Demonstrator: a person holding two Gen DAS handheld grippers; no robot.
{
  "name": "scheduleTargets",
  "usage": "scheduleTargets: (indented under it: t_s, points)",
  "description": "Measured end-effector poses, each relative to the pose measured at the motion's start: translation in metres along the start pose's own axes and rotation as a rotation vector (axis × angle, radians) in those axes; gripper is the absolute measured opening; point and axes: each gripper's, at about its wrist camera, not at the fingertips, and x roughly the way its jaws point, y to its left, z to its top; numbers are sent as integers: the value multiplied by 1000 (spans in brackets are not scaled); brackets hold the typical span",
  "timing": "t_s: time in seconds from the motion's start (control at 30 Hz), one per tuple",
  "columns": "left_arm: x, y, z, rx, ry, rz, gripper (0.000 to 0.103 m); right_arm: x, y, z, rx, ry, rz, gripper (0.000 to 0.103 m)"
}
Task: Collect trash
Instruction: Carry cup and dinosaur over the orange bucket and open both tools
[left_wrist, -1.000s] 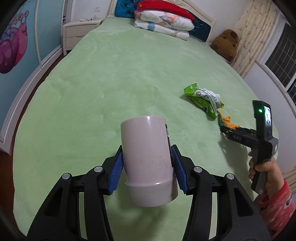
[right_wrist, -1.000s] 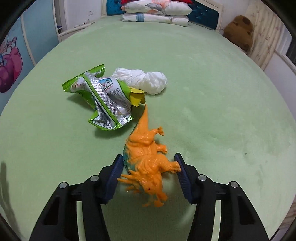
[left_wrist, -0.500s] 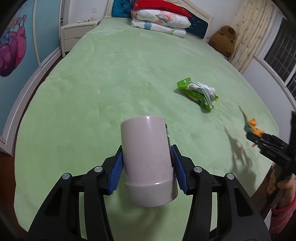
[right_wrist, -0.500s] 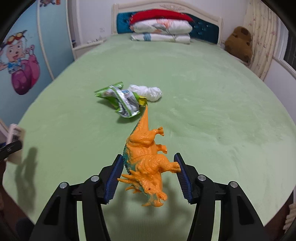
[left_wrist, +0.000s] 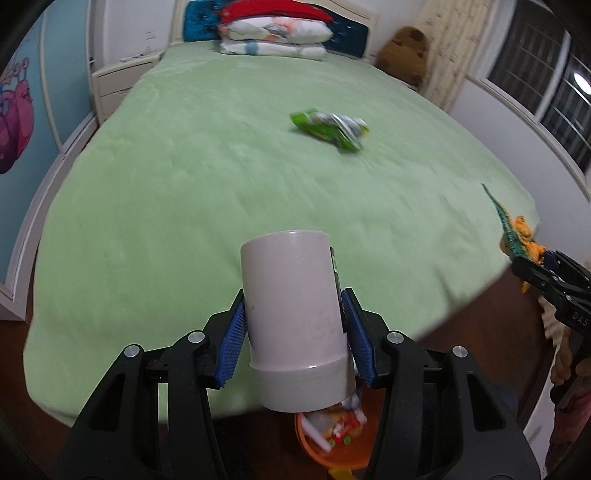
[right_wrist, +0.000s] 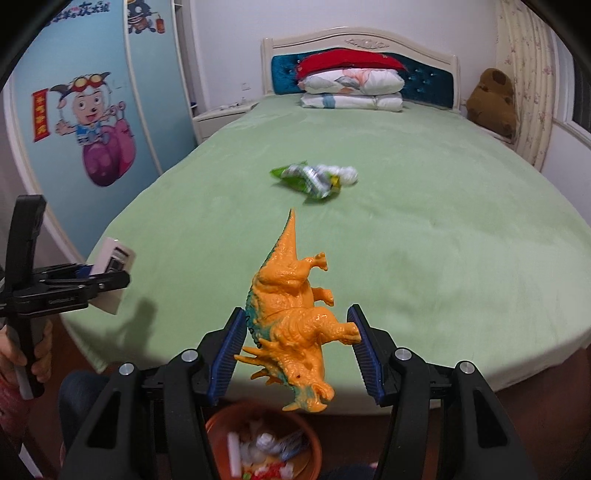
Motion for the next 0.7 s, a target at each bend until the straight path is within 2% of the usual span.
scheduleTargets:
  t_s: [0.13, 0.33, 0.47, 0.6, 0.7]
  points:
    - [-5, -15, -34, 46, 14, -16, 49, -13, 7, -36, 15, 24, 26, 55]
    - [13, -34, -79, 88, 99, -55, 49, -10, 20, -91, 24, 98, 50, 55]
    - [46, -42, -110, 84, 198, -75, 49, 6, 26, -122, 36, 171, 68, 55]
    - [83, -52, -139, 106, 275, -57, 49, 33, 27, -155, 60, 258, 74, 55]
    - [116, -57, -160, 96, 364, -64, 49, 56, 24, -175, 91, 323, 72, 55]
